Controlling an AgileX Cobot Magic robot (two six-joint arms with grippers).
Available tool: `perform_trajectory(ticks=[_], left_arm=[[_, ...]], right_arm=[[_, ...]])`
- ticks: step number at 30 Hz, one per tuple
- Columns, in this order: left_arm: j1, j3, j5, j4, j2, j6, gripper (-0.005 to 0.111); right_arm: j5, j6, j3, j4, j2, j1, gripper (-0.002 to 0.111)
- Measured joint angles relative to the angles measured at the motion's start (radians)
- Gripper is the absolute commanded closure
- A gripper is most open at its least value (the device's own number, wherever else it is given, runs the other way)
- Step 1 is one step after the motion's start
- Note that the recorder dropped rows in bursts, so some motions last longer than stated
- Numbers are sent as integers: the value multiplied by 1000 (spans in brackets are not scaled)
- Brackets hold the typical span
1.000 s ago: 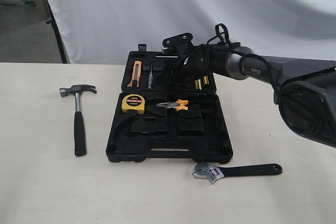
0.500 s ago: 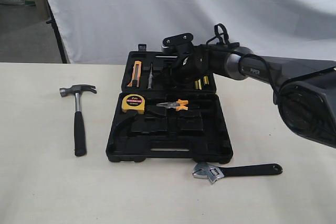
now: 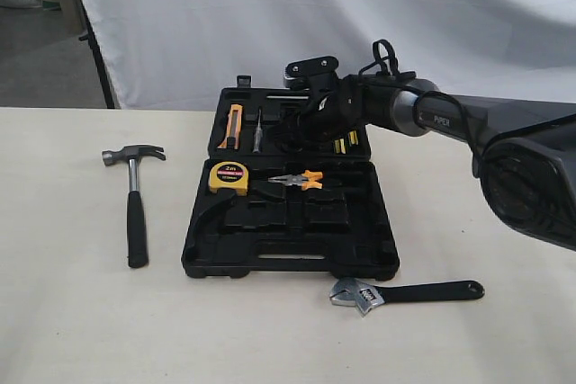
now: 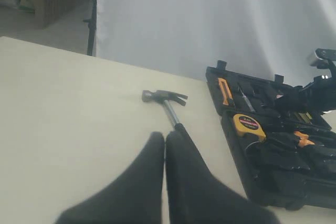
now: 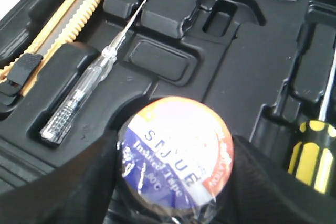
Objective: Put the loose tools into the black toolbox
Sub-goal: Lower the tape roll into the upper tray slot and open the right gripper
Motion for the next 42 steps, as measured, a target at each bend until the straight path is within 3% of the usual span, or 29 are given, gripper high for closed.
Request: perform_trajectory(ticks=[10, 31, 42], left_arm=[[0, 0, 0, 0, 0, 0, 106], [0, 0, 0, 0, 0, 0, 106], [0, 0, 0, 0, 0, 0, 106]], right_arm=[[27, 6, 0, -84, -13, 0, 68], [39, 33, 0, -54, -20, 35, 68], [35, 41, 0, -53, -20, 40, 49]])
